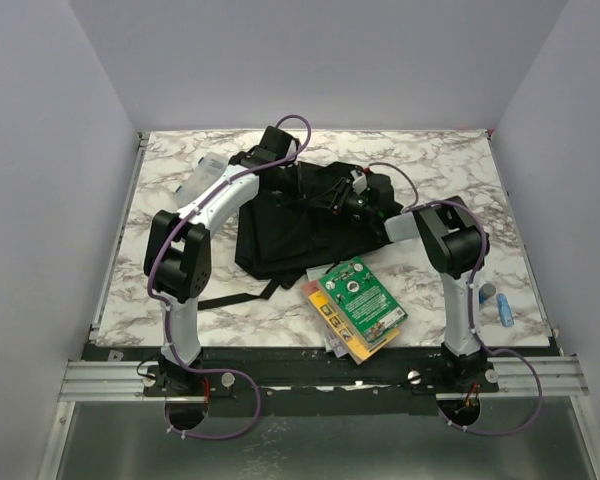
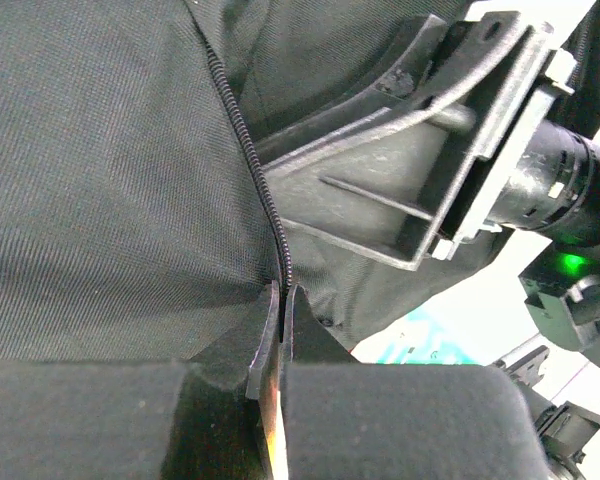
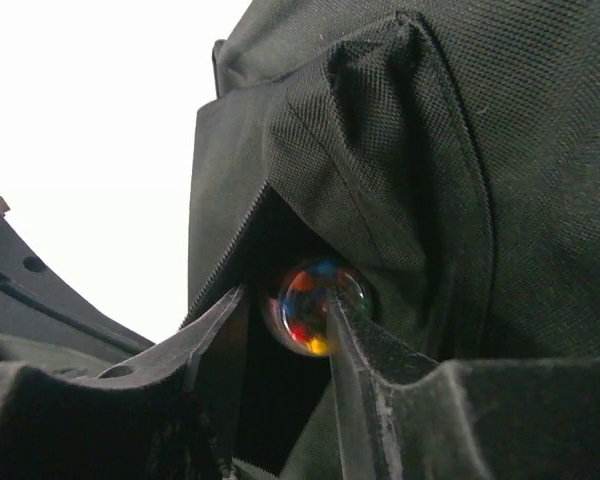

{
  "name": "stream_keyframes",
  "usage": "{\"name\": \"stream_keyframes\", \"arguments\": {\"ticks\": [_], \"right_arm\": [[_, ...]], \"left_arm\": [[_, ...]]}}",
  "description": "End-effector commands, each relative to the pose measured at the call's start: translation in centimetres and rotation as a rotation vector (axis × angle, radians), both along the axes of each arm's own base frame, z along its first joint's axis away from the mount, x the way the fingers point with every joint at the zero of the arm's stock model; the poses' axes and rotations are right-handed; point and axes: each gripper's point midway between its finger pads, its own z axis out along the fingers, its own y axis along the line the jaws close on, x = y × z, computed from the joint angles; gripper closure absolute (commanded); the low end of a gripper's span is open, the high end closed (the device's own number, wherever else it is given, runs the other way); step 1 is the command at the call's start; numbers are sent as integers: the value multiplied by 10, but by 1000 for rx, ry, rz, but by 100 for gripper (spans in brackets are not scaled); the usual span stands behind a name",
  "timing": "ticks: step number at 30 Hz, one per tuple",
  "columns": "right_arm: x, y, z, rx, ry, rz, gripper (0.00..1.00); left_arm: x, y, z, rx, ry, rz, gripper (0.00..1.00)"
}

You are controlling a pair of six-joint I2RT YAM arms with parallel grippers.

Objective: Pack the student bag
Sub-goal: Place the stationery in the student bag.

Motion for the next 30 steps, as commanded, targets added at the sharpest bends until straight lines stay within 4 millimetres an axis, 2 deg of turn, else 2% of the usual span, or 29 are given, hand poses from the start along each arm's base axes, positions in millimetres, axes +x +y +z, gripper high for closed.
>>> {"name": "stream_keyframes", "arguments": {"ticks": [1,4,9,12,14,23,27,30], "right_arm": [[-12,-23,10,-133,-49,23,54],[-25,-41,5,-320,-78,38,45],[-43,-88,22,-627,-135,-2,35],[-46,-136,36,-783,-149,-117,31],[-50,-171,42,-827,-129,-199,30],[-80,-346,26,-1056,178,-670,31],[-93,-405,18,-1080,323,-868,31],[-98,-435,12,-1158,397,-964,31]], "left_arm": [[1,-12,19,-57,-37,-34,100],[1,-12,18,-56,-32,-32,100],[1,-12,15,-55,-25,-29,100],[-1,-13,13,-60,-14,-31,100],[-3,-15,13,-73,-3,-37,100],[-6,-18,13,-90,16,-48,100],[-9,-24,10,-119,54,-56,100],[-11,-26,9,-134,73,-61,100]]}}
